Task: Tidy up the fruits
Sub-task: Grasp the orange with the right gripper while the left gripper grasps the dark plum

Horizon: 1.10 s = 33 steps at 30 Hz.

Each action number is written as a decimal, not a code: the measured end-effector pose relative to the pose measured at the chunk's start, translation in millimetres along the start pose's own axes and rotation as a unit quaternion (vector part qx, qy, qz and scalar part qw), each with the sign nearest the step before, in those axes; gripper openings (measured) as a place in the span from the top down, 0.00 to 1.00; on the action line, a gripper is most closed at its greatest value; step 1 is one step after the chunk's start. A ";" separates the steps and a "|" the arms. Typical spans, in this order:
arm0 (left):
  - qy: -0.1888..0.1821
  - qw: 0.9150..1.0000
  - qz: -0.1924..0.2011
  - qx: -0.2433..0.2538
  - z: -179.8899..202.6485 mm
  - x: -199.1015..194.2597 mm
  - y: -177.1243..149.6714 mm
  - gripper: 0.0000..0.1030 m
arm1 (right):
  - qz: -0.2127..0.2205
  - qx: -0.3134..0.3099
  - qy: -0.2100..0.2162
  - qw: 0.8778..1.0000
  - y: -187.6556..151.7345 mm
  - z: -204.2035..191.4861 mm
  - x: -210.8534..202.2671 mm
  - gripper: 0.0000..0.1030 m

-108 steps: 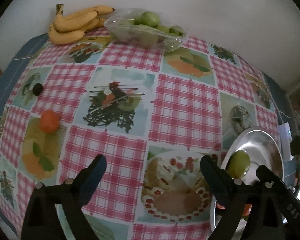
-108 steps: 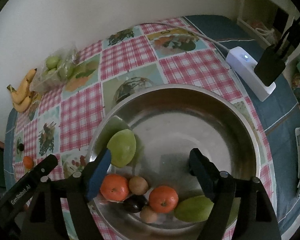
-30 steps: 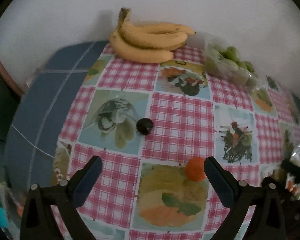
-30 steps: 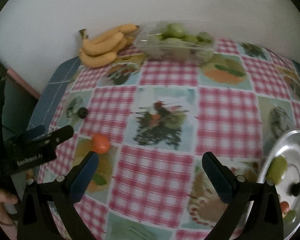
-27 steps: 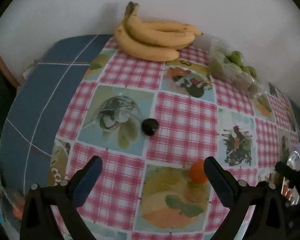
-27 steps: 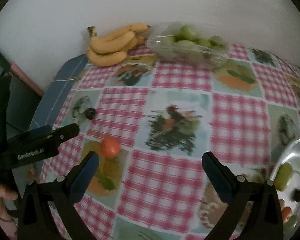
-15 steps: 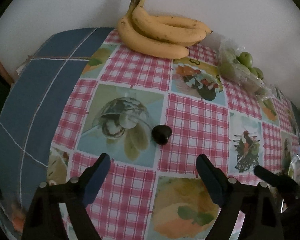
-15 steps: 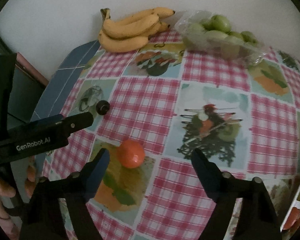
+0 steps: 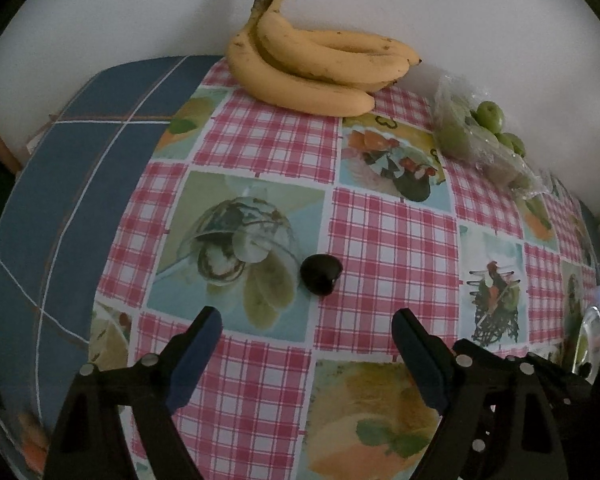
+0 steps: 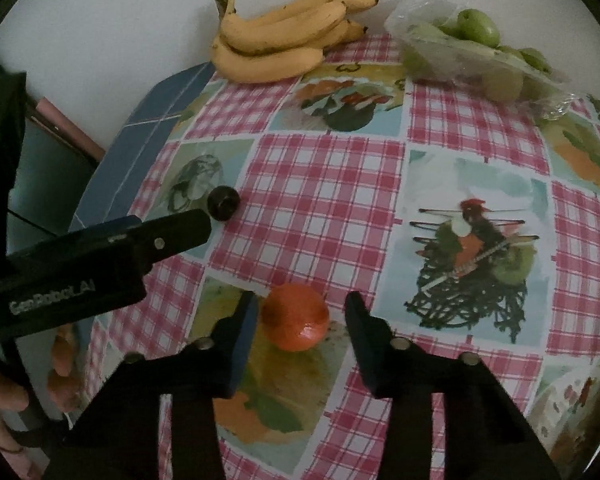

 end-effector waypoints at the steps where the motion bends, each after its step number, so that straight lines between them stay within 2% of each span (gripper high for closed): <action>1: 0.002 1.000 -0.001 0.001 0.1 0.4 -0.6 0.13 | -0.002 0.001 0.006 1.000 0.0 -1.2 0.6 0.64; 9: -0.004 1.000 0.000 -0.004 1.8 3.9 3.5 0.15 | 0.005 0.011 0.018 1.000 4.3 1.7 -5.3 0.65; 12: -0.001 1.000 0.000 -0.006 2.4 7.4 9.4 0.22 | 0.020 0.014 0.008 1.000 10.8 10.6 -13.5 0.65; 17: -0.003 1.000 -0.010 -0.014 2.7 18.5 15.7 0.45 | 0.027 0.047 0.006 0.999 19.3 38.4 -20.1 0.65; 19: -0.002 1.000 -0.013 -0.018 1.3 23.9 16.8 0.58 | 0.031 0.057 0.003 0.998 22.1 49.2 -23.6 0.65; 26: 0.003 0.999 -0.020 -0.029 -2.1 37.4 16.3 0.65 | 0.039 0.086 0.007 0.995 30.6 73.3 -28.9 0.65; 28: 0.004 0.999 -0.020 -0.027 -0.5 39.2 16.6 0.70 | 0.039 0.089 0.009 0.995 30.3 74.8 -28.4 0.65; 33: 0.006 0.999 -0.021 -0.031 -0.6 39.1 18.1 0.73 | 0.035 0.092 0.010 0.995 29.0 74.9 -27.9 0.65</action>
Point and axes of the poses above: each gripper's, at about its wrist camera, not at the fingertips, and x roughly the way its jaws point, z to its right, y to its top, the point moved 7 cm from there along x, roughly the way its jaws point, and after that the axes turned 13 degrees about -y, right-handed, at the moved point
